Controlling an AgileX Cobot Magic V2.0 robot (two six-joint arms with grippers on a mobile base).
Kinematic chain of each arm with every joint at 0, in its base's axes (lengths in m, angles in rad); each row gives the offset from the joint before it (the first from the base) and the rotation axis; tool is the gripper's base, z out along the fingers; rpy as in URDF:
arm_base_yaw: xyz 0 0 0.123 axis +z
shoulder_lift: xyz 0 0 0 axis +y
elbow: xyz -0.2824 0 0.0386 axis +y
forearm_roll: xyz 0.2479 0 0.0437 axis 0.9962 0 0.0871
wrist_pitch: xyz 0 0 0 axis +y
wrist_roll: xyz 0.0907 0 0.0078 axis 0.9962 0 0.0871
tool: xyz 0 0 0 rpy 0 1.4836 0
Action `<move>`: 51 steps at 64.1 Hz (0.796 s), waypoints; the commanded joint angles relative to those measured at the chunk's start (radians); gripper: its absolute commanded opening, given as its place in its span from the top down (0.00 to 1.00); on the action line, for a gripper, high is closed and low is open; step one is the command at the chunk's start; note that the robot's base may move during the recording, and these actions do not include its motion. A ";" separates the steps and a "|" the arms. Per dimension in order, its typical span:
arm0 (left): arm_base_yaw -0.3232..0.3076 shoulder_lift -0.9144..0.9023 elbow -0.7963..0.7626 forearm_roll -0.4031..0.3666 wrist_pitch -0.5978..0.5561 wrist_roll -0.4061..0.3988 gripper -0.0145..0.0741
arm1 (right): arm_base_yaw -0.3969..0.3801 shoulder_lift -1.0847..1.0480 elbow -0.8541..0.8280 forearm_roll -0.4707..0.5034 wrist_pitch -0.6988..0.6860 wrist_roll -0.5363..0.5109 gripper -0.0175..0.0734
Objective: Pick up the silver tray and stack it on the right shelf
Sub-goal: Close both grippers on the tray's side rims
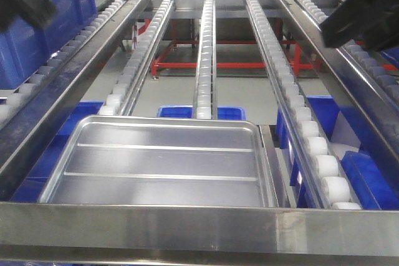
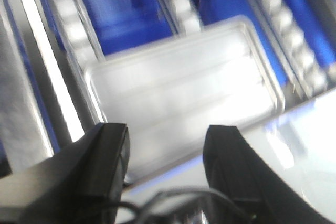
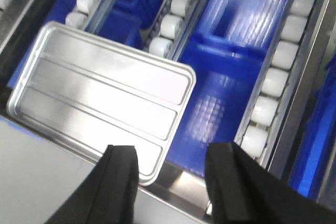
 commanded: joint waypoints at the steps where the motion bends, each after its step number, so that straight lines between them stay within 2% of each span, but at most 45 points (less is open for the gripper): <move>1: 0.014 0.069 -0.089 0.002 0.030 -0.044 0.56 | 0.002 0.066 -0.104 0.019 0.029 0.021 0.35; 9: 0.033 0.178 -0.141 0.008 0.044 -0.106 0.56 | 0.002 0.206 -0.224 0.019 0.163 0.083 0.35; 21: 0.033 0.302 -0.153 0.021 0.013 -0.162 0.56 | 0.002 0.404 -0.343 0.018 0.177 0.176 0.35; 28: 0.033 0.365 -0.153 0.120 0.012 -0.250 0.56 | 0.002 0.498 -0.373 0.012 0.158 0.226 0.35; 34: 0.033 0.413 -0.153 0.211 0.022 -0.358 0.56 | 0.002 0.558 -0.375 0.010 0.144 0.247 0.35; 37: 0.033 0.426 -0.153 0.229 0.019 -0.392 0.56 | 0.002 0.583 -0.375 0.010 0.143 0.254 0.35; 51: 0.031 0.473 -0.153 0.227 -0.023 -0.411 0.56 | 0.002 0.674 -0.375 0.010 0.130 0.259 0.35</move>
